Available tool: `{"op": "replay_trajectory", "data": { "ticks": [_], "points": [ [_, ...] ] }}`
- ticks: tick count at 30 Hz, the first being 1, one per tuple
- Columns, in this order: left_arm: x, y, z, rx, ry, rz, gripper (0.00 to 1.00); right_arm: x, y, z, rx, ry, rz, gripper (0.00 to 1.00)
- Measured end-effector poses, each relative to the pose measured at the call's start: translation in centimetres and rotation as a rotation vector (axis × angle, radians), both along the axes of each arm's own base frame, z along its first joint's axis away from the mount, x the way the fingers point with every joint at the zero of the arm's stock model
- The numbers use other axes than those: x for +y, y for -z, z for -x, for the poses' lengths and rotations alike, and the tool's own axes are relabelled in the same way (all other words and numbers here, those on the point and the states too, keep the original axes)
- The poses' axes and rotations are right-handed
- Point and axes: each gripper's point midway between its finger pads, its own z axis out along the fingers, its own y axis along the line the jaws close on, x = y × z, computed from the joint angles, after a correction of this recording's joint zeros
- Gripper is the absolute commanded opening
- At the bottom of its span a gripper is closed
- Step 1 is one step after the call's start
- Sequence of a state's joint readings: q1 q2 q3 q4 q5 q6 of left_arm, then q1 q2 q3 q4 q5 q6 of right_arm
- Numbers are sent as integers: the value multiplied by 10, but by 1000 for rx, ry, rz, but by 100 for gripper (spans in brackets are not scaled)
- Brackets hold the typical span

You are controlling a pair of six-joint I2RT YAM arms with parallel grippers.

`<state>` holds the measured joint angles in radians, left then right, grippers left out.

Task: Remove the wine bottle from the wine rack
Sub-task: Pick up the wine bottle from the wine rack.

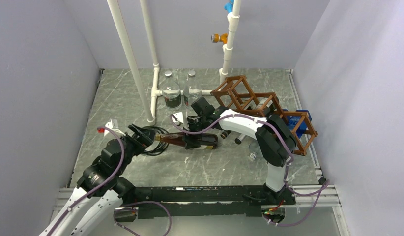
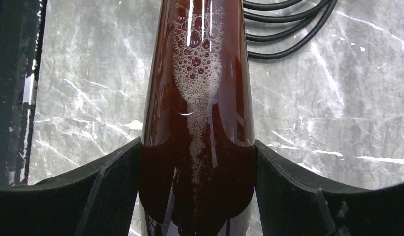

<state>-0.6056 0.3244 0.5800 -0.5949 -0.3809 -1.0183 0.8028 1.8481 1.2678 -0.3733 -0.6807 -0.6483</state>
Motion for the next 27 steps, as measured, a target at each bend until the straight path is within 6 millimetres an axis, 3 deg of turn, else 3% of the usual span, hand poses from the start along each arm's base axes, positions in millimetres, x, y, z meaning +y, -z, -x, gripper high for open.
{"op": "replay_trajectory", "data": {
  "ticks": [5, 18, 27],
  "points": [
    [-9, 19, -8, 51, -7, 25, 100, 0, -4, -2, 41, 32, -17, 33],
    [-28, 44, -33, 42, -9, 52, 99, 6, -13, 7, 131, 39, -62, 33],
    [-34, 44, -51, 9, -44, 82, 84, 10, -21, 17, 192, 15, -99, 33]
  ]
}}
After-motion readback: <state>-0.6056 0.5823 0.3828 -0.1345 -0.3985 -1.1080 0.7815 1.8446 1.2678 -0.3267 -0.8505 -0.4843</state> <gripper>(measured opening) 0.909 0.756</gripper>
